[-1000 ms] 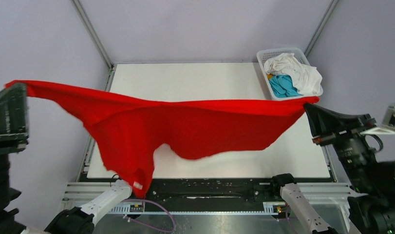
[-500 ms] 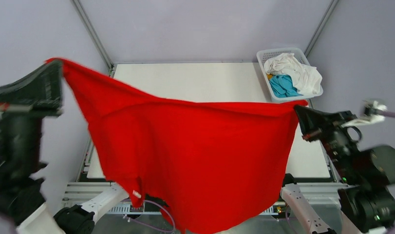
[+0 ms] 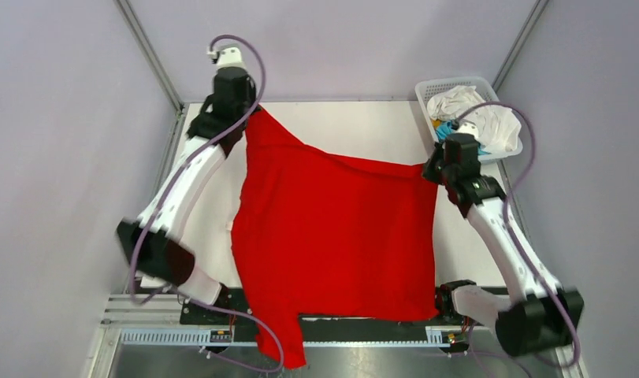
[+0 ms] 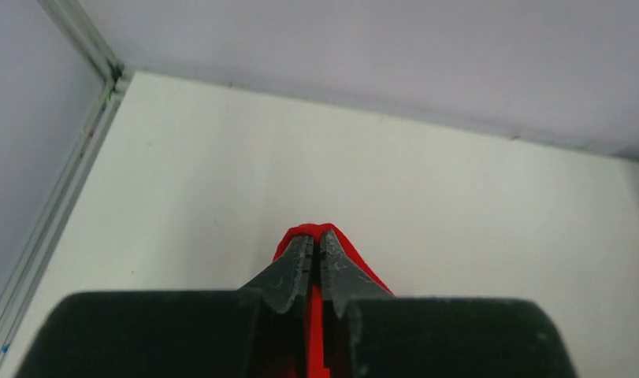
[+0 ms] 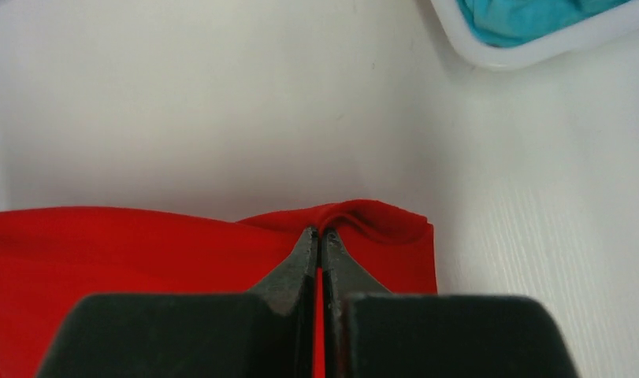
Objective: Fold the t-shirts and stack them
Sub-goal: Flatten out the tshirt
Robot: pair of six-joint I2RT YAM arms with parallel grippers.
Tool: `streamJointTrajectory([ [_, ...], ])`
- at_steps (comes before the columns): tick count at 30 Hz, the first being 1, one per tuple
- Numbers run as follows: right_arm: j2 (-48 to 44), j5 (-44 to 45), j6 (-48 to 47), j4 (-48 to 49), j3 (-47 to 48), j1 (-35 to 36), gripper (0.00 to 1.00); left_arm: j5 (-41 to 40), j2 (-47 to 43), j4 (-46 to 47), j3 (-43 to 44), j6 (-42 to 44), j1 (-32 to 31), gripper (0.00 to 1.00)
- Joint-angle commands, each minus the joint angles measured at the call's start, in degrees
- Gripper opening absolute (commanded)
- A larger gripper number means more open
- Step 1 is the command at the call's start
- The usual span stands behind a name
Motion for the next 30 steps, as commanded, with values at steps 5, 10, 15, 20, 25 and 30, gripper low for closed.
streamJointTrajectory([
  [5, 23.9, 1.1, -0.4, 16.7, 4.8, -1.4, 0.0, 2.7, 25.4, -0.2, 13.7, -2.5, 4.9, 0.0],
  [10, 35.3, 0.3, -0.2, 16.6, 12.1, -2.0, 0.0, 3.7, 35.7, -3.1, 21.2, -3.9, 5.2, 0.0],
  [15, 40.7, 2.0, 3.0, 16.9, 17.1, -2.8, 0.0, 4.2, 37.5, 1.1, 20.1, -7.6, 6.5, 0.0],
  [20, 47.3, 7.3, 5.4, 11.0, 26.1, -3.6, 0.02, 7.1, 40.8, 4.7, 22.2, -11.9, 8.6, 0.01],
  [25, 53.9, 6.7, 7.3, 5.2, 35.1, -4.9, 0.29, 11.0, 51.6, 2.3, 37.0, -15.6, 9.8, 0.31],
  [30, 53.9, 1.2, 4.6, 2.7, 38.6, -4.9, 0.8, 18.2, 52.2, -0.7, 41.5, -17.7, 9.8, 0.99],
])
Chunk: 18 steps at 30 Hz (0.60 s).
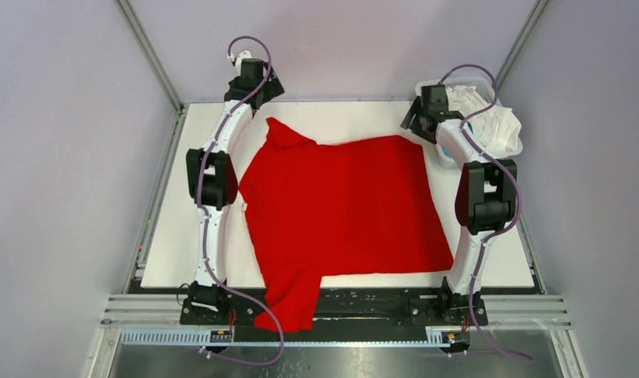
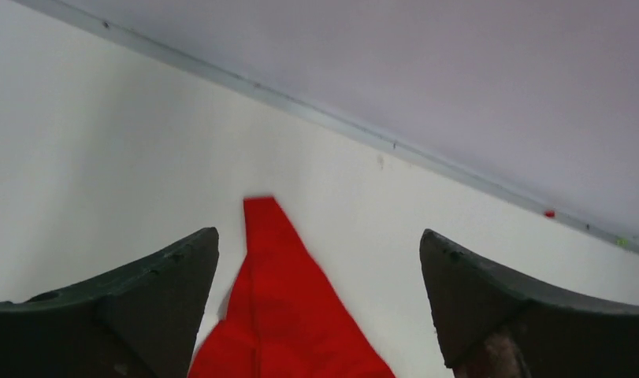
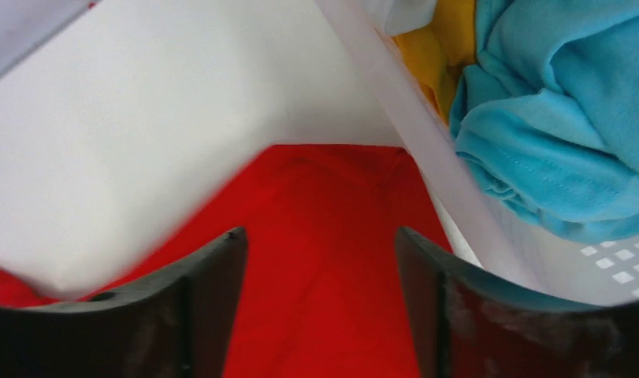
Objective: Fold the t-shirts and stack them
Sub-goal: Flatten out the tshirt
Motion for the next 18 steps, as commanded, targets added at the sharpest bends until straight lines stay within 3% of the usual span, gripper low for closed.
streamJointTrajectory([
  [1, -2.1, -4.6, -1.4, -3.1, 2.2, -0.1, 0.93, 7.7, -5.2, 0.7, -2.3, -3.5, -0.4, 0.99],
  [3, -4.1, -7.1, -1.8, -2.4, -0.4, 0.0, 0.99, 8.1, -10.5, 2.8, -10.1, -4.4, -0.4, 0.99],
  [10, -11.5, -15.0, 1.3, 4.3, -13.9, 1.1, 1.0, 9.8, -21.9, 2.8, -29.0, -8.7, -2.7, 0.99],
  [15, -15.3, -20.2, 2.7, 8.1, -22.2, 1.8, 1.0, 9.5, -18.4, 2.5, -30.0, -12.0, -4.0, 0.98],
  [18, -17.3, -20.5, 2.8, 9.2, -25.9, 1.8, 0.99, 8.7, -15.1, 1.6, -28.4, -14.5, -4.0, 0.88],
])
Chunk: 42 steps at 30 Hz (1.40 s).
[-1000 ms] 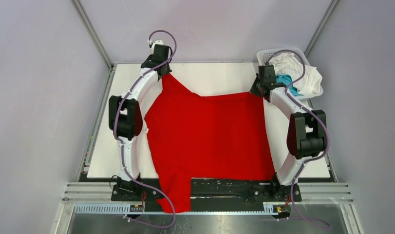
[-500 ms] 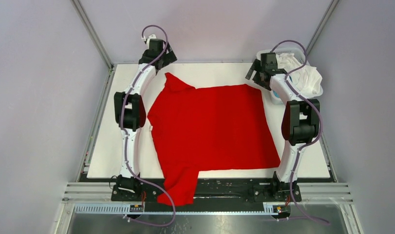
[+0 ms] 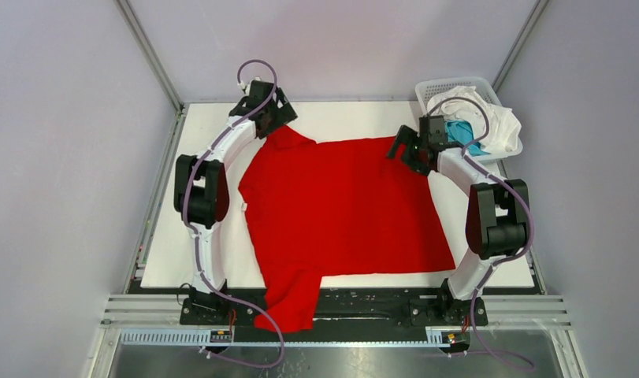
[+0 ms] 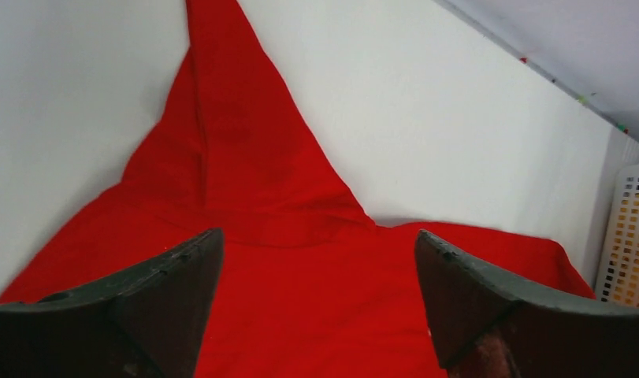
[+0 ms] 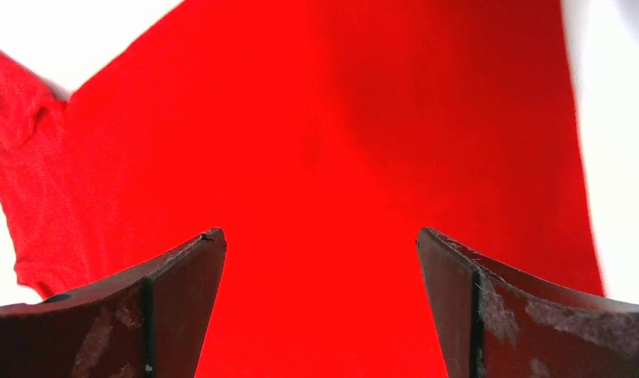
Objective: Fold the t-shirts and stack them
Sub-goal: Flatten out the tshirt
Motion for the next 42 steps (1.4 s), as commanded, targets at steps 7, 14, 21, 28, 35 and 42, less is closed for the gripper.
streamJointTrajectory([
  [7, -4.3, -6.9, 2.1, 5.9, -6.5, 0.4, 1.0, -3.9, 7.2, -0.8, 0.6, -9.6, 0.0, 0.74],
  [14, -2.9, -6.9, 1.9, 5.7, -6.6, 0.4, 1.0, -5.6, 10.2, 0.2, 1.1, -11.3, 0.1, 0.62],
  [21, -2.5, -5.5, 1.3, 4.5, -6.1, 0.4, 0.99, -5.0, 14.2, -1.2, 5.2, -12.7, 0.1, 0.49],
  [28, -2.4, -4.5, 1.1, 4.1, -6.2, 0.4, 0.99, -4.1, 16.1, -0.7, 8.8, -12.5, 0.2, 0.18],
  [35, -1.9, -3.9, 0.6, 3.4, -5.7, 0.4, 0.99, -4.1, 14.5, 0.1, 10.2, -11.9, 0.2, 0.15],
  [42, -1.7, -3.7, 0.4, 2.7, -5.5, 0.4, 0.99, -3.0, 16.1, 4.0, 12.6, -11.7, 0.1, 0.0],
])
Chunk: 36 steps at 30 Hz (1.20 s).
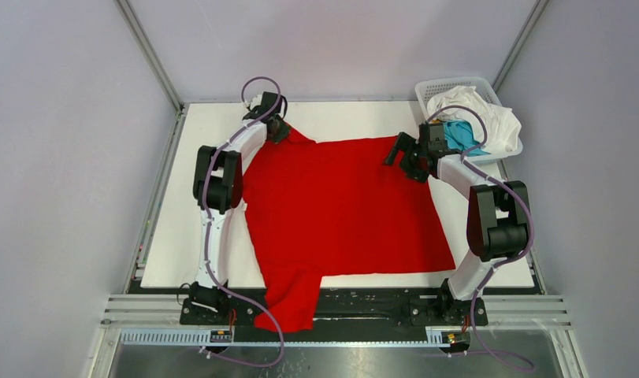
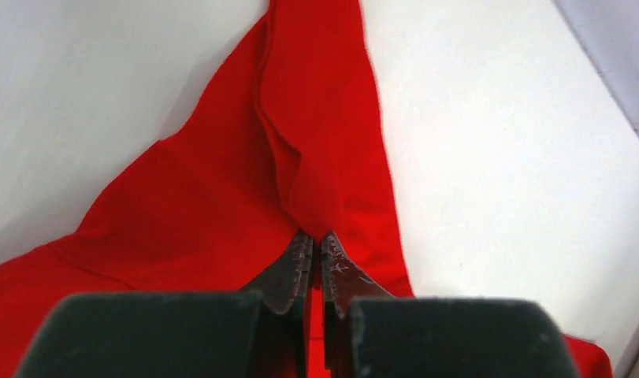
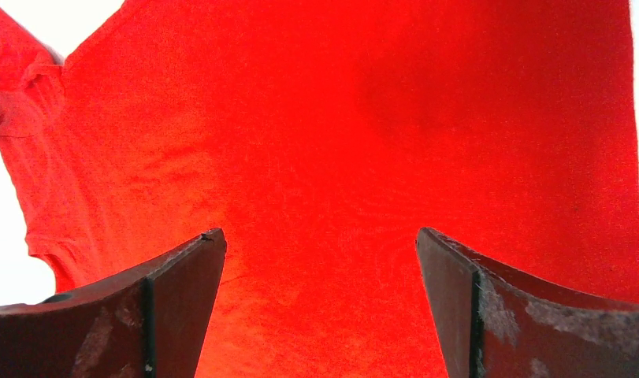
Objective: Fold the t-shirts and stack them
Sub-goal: Flatten out the tshirt
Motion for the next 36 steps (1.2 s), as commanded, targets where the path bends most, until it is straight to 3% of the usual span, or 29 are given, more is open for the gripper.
streamJointTrajectory([
  [1, 0.0, 1.3, -1.1, -1.1, 1.1, 0.1, 0.99, 2.3, 1.3, 6.9, 5.6, -0.1, 0.2, 0.0],
  [6, -0.5, 1.8, -1.3, -1.6, 1.1, 0.1, 0.99, 5.6, 11.0, 16.2, 17.2, -4.1, -1.0, 0.02],
  [7, -0.8, 1.9, -1.5, -1.9, 1.2, 0.1, 0.99, 5.5, 13.6, 15.8, 22.0, -4.8, -1.5, 0.15],
  [8, -1.1, 2.0, -1.7, -2.1, 1.1, 0.1, 0.99, 6.0, 16.1, 15.5, 26.5, -5.4, -1.8, 0.46],
  [9, -1.4, 2.3, -2.0, -2.6, 1.1, 0.1, 1.0, 6.9, 17.8, 15.8, 29.8, -6.2, -2.0, 0.89],
  [10, -1.9, 2.5, -2.1, -2.9, 1.1, 0.1, 1.0, 8.0, 18.1, 17.4, 30.8, -6.8, -2.2, 0.98],
  [14, -4.1, 2.7, -2.4, -3.1, 0.3, 0.1, 1.0, 8.3, 9.2, 21.0, 22.6, -3.7, -2.8, 0.99],
  [19, -6.6, 1.6, -2.2, -4.1, -1.3, 0.3, 0.99, 8.3, -6.5, 14.8, 12.0, 4.5, -3.5, 0.99],
  [22, -8.8, 1.8, -2.7, -5.4, -3.3, 1.3, 0.99, 9.4, -18.1, 8.3, -0.9, 7.4, -3.9, 0.99],
  [25, -11.1, 2.4, -3.3, -6.9, -5.3, 4.3, 1.0, 4.0, -30.1, 1.4, -18.1, 7.0, -4.4, 0.99],
  [30, -13.7, 4.0, -3.5, -9.1, -8.0, 10.1, 0.99, -0.3, -48.8, 0.8, -47.5, 3.7, -4.5, 0.99],
  [33, -14.1, 3.5, -1.8, -9.0, -10.6, 12.3, 0.99, 1.6, -55.8, 2.6, -59.6, 1.0, -4.5, 0.99],
  [36, -12.9, 1.7, 0.4, -6.9, -13.7, 12.9, 0.99, 5.5, -56.5, 6.4, -63.9, 0.8, -4.6, 0.99],
])
